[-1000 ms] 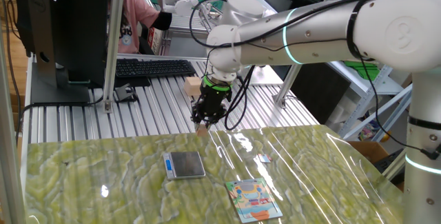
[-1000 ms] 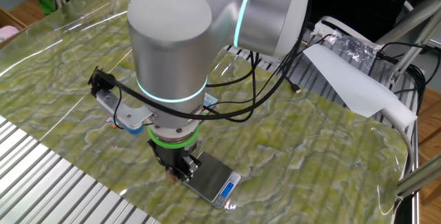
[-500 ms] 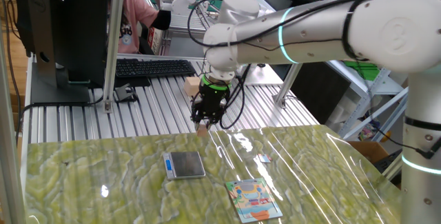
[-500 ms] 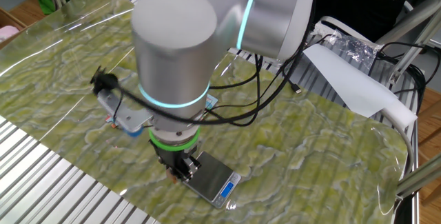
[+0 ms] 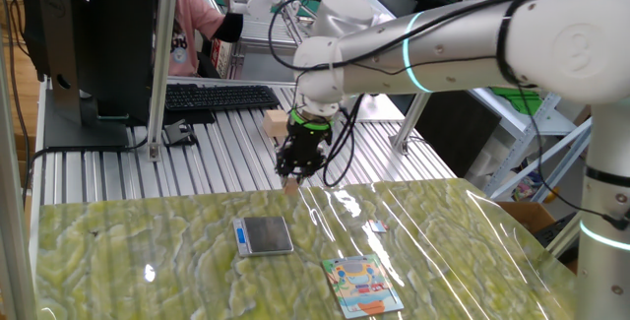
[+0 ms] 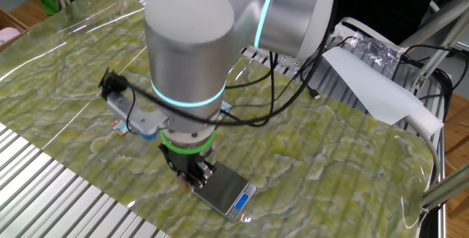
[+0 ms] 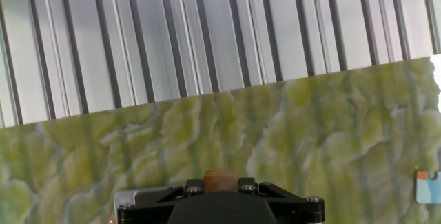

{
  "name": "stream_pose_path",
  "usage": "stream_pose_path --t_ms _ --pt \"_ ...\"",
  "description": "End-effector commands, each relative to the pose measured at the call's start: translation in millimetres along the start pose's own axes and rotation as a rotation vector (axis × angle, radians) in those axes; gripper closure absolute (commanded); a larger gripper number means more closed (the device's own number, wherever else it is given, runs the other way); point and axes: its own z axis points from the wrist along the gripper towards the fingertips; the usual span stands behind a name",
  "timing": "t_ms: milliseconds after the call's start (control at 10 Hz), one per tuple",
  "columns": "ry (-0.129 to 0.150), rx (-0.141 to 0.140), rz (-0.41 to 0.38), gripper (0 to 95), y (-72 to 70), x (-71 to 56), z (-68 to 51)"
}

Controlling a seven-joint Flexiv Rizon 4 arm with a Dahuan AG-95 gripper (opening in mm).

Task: Remove the object from the scale

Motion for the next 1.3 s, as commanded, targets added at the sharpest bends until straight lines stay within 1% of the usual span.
stream_pose_path --t_ms 100,200,300,500,800,900,1000,1100,1300 --pt "0.003 -0.001 0.004 95.0 -4.4 3.1 -6.4" --pt "0.004 -0.003 0.004 95.0 -8.5 6.4 -10.0" --pt "0.004 -0.005 0.001 95.0 -12.4 7.9 -11.1" --pt "0.005 -0.007 -0.004 95.0 -20.7 11.0 -9.1" --pt "0.004 -0.010 0.022 95.0 -27.5 18.7 -4.4" --pt "0.000 -0.014 0.018 95.0 -37.2 24.4 0.6" --pt "-0.001 -0.019 0.010 95.0 -45.6 26.6 4.7" --pt "0.004 -0.017 0.006 95.0 -51.8 25.3 6.6" --pt "0.009 -0.014 -0.010 95.0 -64.8 23.0 4.9"
